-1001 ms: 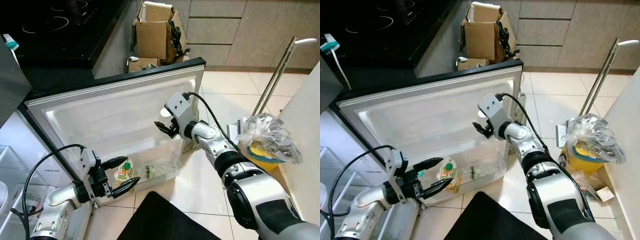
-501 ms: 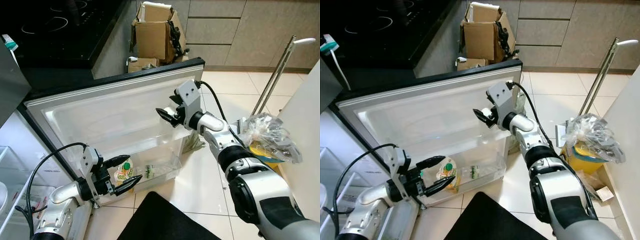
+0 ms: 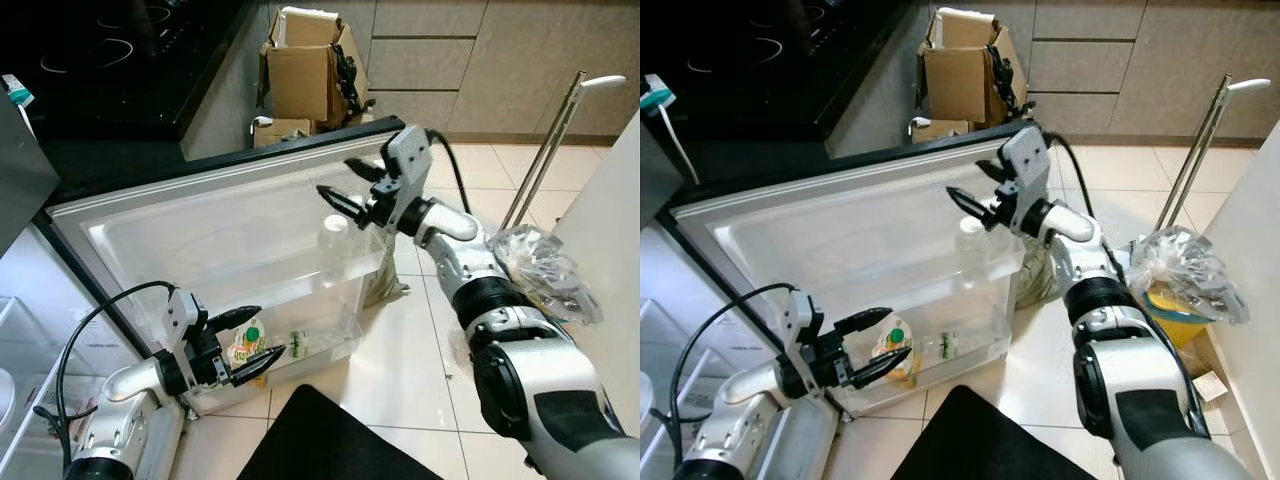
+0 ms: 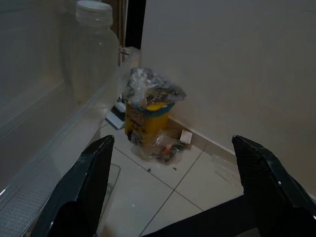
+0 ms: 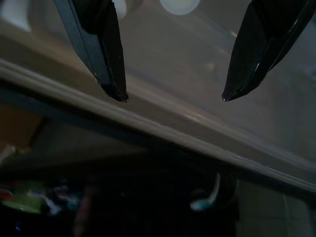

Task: Restocking fridge

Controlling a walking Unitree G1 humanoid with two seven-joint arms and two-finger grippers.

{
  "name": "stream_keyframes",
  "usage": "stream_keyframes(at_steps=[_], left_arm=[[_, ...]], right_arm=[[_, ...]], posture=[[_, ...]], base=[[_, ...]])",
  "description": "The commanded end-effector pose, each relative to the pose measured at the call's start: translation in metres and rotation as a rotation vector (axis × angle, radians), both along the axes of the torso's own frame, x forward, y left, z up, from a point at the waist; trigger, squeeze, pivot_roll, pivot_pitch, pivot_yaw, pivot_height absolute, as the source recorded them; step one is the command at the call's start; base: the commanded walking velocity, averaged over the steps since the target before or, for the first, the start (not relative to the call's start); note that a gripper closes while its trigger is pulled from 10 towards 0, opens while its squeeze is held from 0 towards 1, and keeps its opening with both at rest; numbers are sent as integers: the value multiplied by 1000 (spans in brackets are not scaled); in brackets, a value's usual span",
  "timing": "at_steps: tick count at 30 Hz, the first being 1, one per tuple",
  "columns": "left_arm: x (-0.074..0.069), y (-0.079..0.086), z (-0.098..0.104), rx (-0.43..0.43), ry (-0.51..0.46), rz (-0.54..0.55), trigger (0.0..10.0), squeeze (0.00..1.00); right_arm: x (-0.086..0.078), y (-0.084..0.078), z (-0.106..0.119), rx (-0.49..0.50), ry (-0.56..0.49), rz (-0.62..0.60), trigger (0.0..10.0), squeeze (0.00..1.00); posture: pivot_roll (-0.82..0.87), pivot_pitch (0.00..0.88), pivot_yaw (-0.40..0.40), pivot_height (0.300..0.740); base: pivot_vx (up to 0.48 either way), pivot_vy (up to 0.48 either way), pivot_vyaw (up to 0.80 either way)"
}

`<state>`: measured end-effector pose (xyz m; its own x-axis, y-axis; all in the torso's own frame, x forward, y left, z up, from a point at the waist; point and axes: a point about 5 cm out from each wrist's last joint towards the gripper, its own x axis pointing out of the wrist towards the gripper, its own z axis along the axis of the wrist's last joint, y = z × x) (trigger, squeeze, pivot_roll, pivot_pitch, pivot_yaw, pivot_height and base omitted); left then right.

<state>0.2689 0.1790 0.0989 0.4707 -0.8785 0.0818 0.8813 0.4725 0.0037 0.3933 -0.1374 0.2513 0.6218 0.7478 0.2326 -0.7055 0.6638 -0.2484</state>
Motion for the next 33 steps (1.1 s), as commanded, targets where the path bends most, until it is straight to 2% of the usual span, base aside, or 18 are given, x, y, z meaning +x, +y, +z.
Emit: stream_keyframes(at_steps=[1,2,3,7,8,9,10,11,12,17,18,21,22,25,27,28,29,33], left_arm=[[-3,-1,-6,3,13,-6,10000,0],[-3,-1,-6,3,13,-6,10000,0],[-4,-1,-7,3,14,-3,10000,0],[-5,-1,-8,4,16,0,10000,0],[-5,0,-8,4,16,4,10000,0],[-5,0,-8,4,16,4,10000,0],[-5,0,-9,5,16,10,10000,0],[-5,0,-9,5,15,12,10000,0],[-5,0,-9,5,15,12,10000,0],[-6,1,-11,6,20,12,10000,0],[-6,1,-11,6,20,12,10000,0],[-8,2,-15,14,33,15,10000,0],[-8,2,-15,14,33,15,10000,0],[-10,3,-22,26,55,24,10000,0],[-12,3,-25,29,62,26,10000,0],[-12,3,-25,29,62,26,10000,0],[-12,2,-26,27,65,29,10000,0],[-12,0,-27,23,67,32,10000,0]], right_arm=[[-3,-12,3,29,-13,3,10000,0],[-3,-12,3,29,-13,3,10000,0],[-4,-31,8,53,-31,-60,10000,0],[-6,-63,14,92,-48,-178,10000,0],[-8,-83,16,120,-49,-264,10000,0],[-8,-83,16,120,-49,-264,10000,0],[-13,-118,18,167,-54,-422,10000,0],[-17,-132,19,182,-58,-487,10000,0],[-17,-132,19,182,-58,-487,10000,0],[-41,-195,1,227,-9,-774,10000,0],[-41,-195,1,227,-9,-774,10000,0],[-62,-231,-28,229,82,-972,10000,0],[-62,-231,-28,229,82,-972,10000,0],[-80,-244,-66,216,187,-1091,10000,0],[-90,-243,-99,185,297,-1116,10000,0],[-90,-243,-99,185,297,-1116,10000,0],[-101,-237,-132,168,415,-1135,10000,0],[-123,-225,-183,94,623,-1179,10000,0]], posture=[[-13,73,20,740],[-13,73,20,740],[-17,72,16,740],[-19,69,12,740],[-21,68,12,740],[-21,68,12,740],[-21,67,11,740],[-21,67,11,740],[-21,67,11,740],[-29,68,12,740],[-29,68,12,740],[-34,68,11,740],[-34,68,11,740],[-44,61,6,740],[-48,59,3,740],[-48,59,3,740],[-47,55,-3,740],[-44,48,-11,740]], base=[[0,0,0],[0,0,0],[0,0,0],[0,0,0],[0,0,0],[0,0,0],[0,0,0],[0,0,0],[0,0,0],[0,0,0],[0,0,0],[0,0,0],[0,0,0],[0,0,0],[0,0,0],[0,0,0],[0,0,0],[0,0,0]])
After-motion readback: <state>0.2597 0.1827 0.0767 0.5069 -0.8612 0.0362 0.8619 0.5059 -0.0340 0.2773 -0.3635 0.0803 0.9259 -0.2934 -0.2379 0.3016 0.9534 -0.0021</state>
